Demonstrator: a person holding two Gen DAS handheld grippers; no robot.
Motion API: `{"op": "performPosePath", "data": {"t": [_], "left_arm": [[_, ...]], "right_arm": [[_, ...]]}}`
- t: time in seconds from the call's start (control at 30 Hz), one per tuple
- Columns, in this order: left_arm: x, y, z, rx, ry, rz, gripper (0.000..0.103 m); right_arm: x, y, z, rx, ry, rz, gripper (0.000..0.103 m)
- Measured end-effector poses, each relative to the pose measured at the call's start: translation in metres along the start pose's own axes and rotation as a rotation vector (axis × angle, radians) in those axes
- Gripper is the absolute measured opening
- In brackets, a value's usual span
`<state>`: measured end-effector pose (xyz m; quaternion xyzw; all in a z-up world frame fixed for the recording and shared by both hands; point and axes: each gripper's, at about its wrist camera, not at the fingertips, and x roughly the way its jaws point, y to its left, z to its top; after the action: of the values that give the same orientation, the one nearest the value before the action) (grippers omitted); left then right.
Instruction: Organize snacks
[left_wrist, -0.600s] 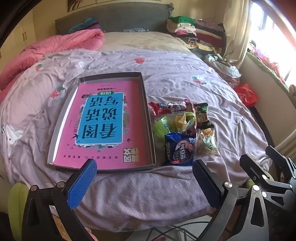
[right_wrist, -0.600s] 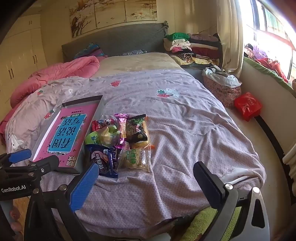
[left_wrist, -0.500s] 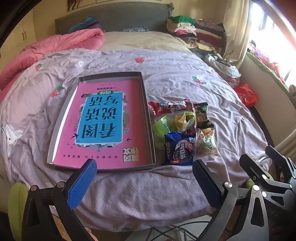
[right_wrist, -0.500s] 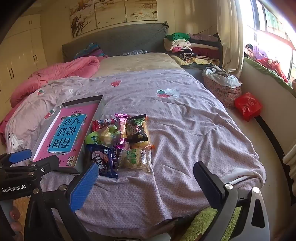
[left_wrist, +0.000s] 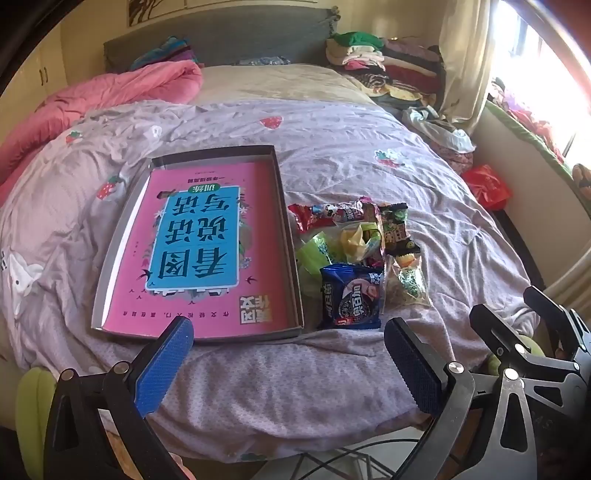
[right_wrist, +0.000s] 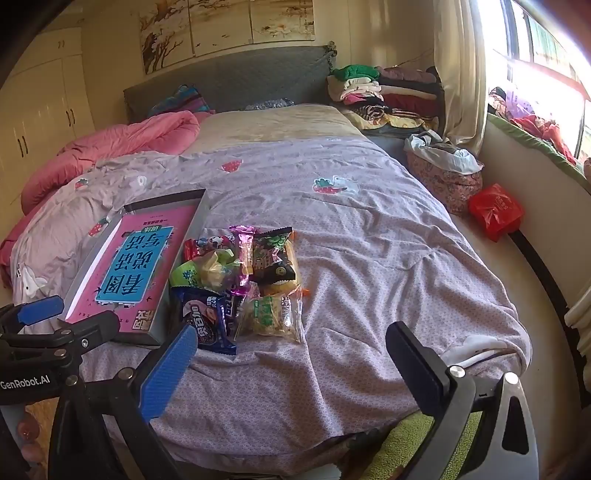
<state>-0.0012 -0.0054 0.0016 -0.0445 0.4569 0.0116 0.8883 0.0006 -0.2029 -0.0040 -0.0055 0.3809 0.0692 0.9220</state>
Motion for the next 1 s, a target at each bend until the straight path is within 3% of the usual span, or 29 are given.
{"op": "performPosePath", "data": {"t": [1.0], "left_arm": [[0.0004, -0.0023, 0.0003, 0.008, 0.004, -0.027, 0.103]], "right_arm": [[0.0024, -0.003, -0.0001, 0.008, 0.003, 0.002, 0.103]]}}
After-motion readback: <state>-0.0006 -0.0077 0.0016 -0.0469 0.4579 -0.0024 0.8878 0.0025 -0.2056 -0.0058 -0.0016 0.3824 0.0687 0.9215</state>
